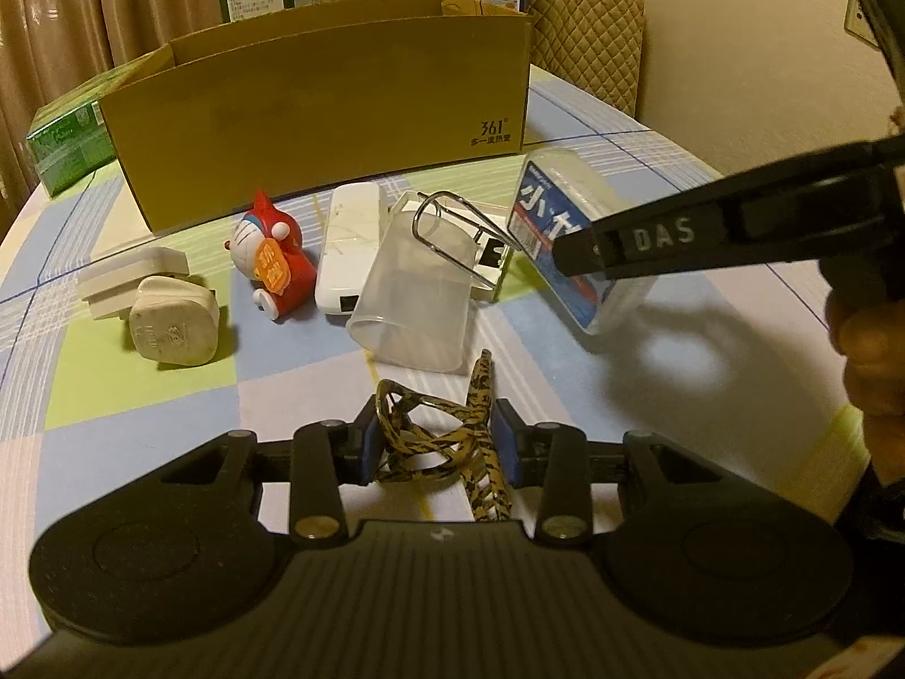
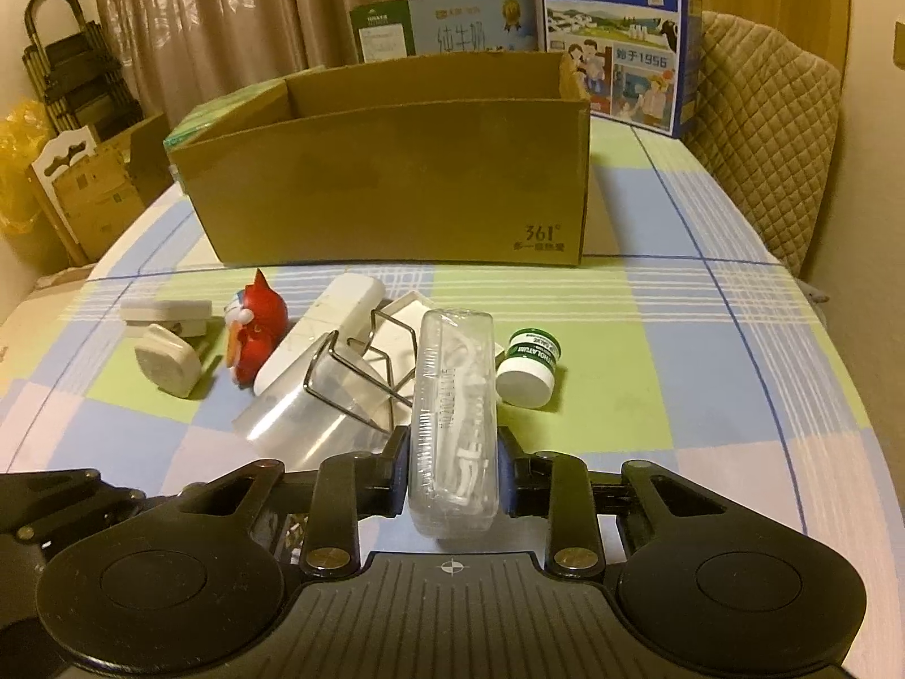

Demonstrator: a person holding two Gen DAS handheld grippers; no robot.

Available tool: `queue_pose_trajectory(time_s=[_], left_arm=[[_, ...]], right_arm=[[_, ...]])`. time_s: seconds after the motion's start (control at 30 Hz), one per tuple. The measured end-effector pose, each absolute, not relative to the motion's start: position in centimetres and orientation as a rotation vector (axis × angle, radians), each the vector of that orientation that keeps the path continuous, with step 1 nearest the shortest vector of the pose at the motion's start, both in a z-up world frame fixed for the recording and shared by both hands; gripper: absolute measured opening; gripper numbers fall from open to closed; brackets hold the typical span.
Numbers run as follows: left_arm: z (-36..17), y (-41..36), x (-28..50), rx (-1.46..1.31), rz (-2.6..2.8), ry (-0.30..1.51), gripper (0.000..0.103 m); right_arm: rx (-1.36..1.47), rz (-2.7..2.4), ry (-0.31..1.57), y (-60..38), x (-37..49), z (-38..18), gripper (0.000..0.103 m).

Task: Organize rigid objects
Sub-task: 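Lift the lanyard and toothbrush case with both tools over the cardboard box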

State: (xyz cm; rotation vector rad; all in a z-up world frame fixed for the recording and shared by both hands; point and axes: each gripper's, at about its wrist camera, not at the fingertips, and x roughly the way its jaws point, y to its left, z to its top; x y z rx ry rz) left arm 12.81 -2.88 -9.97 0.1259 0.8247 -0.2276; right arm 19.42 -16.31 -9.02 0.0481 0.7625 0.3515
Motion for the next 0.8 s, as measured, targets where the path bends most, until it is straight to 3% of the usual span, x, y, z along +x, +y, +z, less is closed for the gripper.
queue_pose_trajectory(time_s=[0.43, 0.8], left_arm=[[-8.2, -3.0, 11.6, 0.128, -0.227, 0.784, 0.034], [-1.9, -1.3, 15.1, 0.085, -0.201, 0.638, 0.034]], right_arm=[[0.073, 0.330, 0.709, -17.4, 18.0, -6.7, 0.027], [0.114, 0.321, 0.613, -18.4, 19.8, -3.0, 0.027]])
